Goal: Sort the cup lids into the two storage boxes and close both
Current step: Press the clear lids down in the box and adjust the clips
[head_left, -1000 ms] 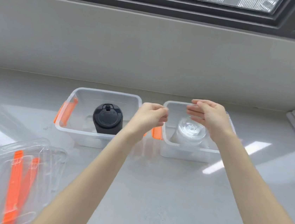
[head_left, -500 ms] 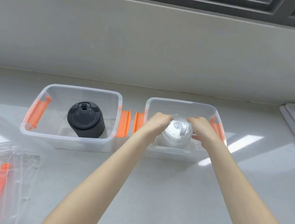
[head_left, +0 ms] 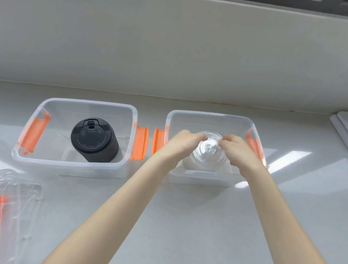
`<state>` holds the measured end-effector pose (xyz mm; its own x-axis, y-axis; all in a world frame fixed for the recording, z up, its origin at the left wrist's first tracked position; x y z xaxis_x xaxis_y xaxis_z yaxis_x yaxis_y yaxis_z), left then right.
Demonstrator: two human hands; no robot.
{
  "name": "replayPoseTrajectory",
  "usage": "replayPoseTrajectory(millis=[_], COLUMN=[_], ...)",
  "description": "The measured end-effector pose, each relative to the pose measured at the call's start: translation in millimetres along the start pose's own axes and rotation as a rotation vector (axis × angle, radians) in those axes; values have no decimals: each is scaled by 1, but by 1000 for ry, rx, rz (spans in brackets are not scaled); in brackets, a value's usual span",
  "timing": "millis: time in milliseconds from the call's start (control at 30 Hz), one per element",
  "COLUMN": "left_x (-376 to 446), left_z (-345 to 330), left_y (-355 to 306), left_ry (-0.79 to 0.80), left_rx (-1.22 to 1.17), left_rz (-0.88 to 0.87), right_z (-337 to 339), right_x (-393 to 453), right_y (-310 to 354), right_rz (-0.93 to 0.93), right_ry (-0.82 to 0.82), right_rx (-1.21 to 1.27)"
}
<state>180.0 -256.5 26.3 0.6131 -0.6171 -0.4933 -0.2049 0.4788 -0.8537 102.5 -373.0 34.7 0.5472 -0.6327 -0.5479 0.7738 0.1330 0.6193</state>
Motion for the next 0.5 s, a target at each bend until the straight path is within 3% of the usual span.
replayPoseTrajectory(millis=[300,500], left_x=[-7,-6], left_z=[-8,-5], left_y=[0,-1], left_ry=[44,45], left_rx=[90,56], left_rz=[92,90], right_z=[-3,-1], right_x=[5,11], right_y=[-8,-3], right_rz=[-58,37], right_ry=[89,66], right_rx=[-114,-163])
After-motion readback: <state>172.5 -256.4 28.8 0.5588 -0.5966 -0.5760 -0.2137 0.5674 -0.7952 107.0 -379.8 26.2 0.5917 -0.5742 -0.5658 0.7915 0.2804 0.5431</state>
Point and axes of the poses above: each hand's wrist, its own x-axis towards the middle knuckle, its own z-axis out of the back of the hand, y = z × x, the point moved 3 cm from there along x, towards the middle knuckle, and after that the axes turned 7 degrees about -z, right-handed, at the moved point
